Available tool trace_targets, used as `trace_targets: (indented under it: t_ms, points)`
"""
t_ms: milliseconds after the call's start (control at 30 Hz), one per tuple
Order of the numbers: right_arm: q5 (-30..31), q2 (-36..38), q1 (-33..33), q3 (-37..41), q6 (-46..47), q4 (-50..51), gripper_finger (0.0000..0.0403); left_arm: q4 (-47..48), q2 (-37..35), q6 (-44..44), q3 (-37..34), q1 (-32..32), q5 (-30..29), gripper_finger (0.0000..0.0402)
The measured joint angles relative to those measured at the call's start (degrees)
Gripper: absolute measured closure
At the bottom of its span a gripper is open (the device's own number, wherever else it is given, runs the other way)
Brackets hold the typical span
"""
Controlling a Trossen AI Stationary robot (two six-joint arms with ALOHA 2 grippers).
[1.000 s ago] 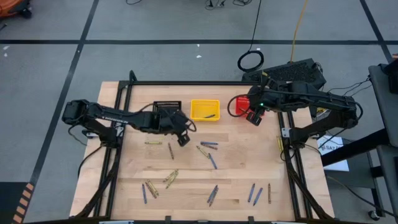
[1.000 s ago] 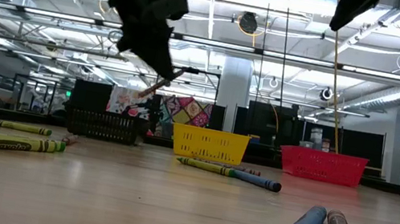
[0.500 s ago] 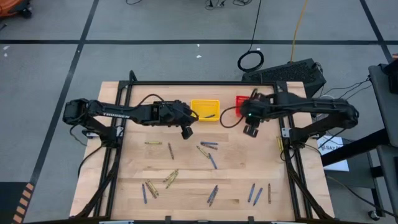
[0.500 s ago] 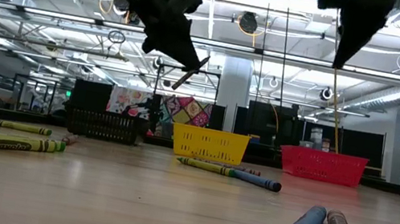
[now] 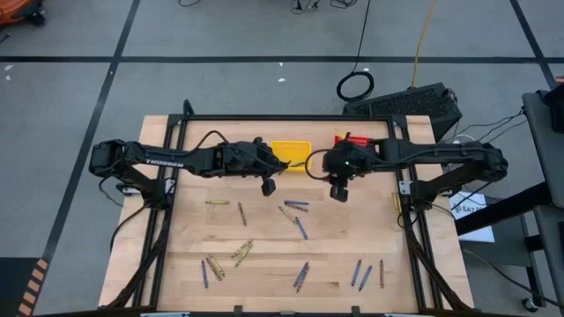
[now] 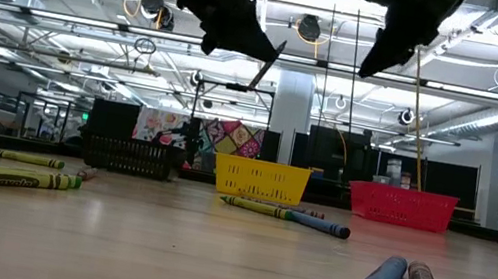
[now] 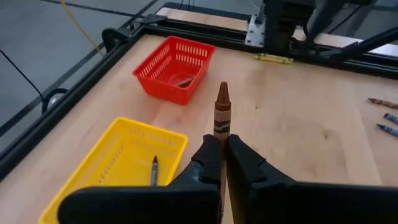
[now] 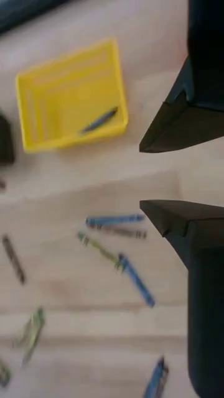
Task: Sort crayons
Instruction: Put the brown crayon into the red bin
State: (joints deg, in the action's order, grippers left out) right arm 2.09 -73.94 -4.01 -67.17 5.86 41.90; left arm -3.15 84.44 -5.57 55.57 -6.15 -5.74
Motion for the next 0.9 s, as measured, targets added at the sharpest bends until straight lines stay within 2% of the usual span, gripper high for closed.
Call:
trace_targets:
  t_ms: [133, 367, 567, 900]
  points:
    - [-3.95, 0.07, 0.02, 3.03, -2.43, -6.00, 0.0282, -0.79, 0.00, 0.02, 0.00, 0.30, 0.33, 0.0401]
    - [-3.89, 0.03, 0.04, 9.14, -5.82, -19.37, 0.0282, -6.97, 0.00, 0.07, 0.00, 1.24, 4.43, 0.0401]
    - [-3.72, 0.00, 0.04, 11.14, -6.57, -28.64, 0.0282, -10.35, 0.00, 0.08, 0.00, 1.88, 7.21, 0.0401]
    - [-3.72, -0.05, 0.04, 11.44, -8.21, -35.68, 0.0282, -13.58, 0.00, 0.07, 0.00, 2.08, 7.49, 0.0401]
